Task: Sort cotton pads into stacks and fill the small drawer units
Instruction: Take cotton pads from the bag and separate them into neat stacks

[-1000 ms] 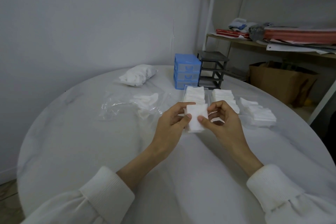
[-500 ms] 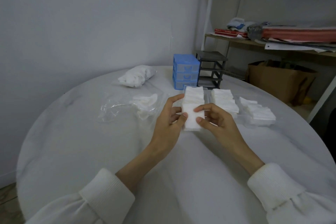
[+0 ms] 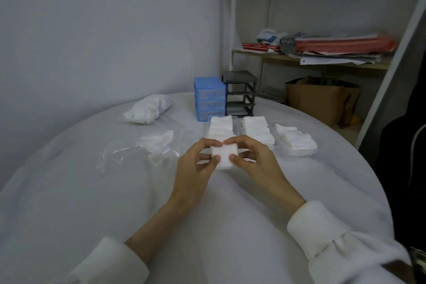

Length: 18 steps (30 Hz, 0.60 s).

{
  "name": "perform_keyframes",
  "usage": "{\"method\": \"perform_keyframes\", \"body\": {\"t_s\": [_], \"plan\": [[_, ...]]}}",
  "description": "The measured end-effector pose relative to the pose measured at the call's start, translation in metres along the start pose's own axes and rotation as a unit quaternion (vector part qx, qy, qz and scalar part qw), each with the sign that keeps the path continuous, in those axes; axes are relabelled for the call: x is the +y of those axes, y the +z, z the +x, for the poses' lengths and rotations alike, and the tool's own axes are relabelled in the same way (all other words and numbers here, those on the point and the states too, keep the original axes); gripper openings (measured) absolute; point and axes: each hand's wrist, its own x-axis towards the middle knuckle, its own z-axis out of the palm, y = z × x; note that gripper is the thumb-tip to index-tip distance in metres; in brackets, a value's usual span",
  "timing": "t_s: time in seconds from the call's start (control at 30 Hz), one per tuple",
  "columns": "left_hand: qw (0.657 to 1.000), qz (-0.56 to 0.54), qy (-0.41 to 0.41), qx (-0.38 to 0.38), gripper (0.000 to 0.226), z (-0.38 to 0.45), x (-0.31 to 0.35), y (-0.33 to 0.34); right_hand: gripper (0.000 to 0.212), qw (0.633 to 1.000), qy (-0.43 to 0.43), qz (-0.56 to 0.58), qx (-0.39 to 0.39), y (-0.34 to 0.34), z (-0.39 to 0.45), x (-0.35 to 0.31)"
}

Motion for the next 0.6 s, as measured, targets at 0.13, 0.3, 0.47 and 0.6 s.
{"method": "perform_keyframes", "body": {"t_s": [0.13, 0.3, 0.47, 0.6], "plan": [[1.000, -0.013, -0.002, -0.012, 0.026, 0.008, 0.005, 0.017, 0.034, 0.999, 0.009, -0.002, 0.049, -0.014, 0.001, 0.002], [0.996, -0.078, -0.043, 0.009, 0.021, 0.034, 0.018, 0.058, 0.037, 0.985, 0.057, 0.032, 0.158, -0.047, 0.009, 0.004], [0.992, -0.110, -0.047, -0.030, 0.021, 0.057, 0.028, 0.106, 0.034, 0.966, 0.086, 0.063, 0.236, -0.090, 0.017, 0.014], [0.997, -0.037, -0.007, -0.072, 0.029, 0.075, 0.025, 0.125, 0.030, 0.958, 0.095, 0.024, 0.270, -0.129, 0.037, 0.025]]}}
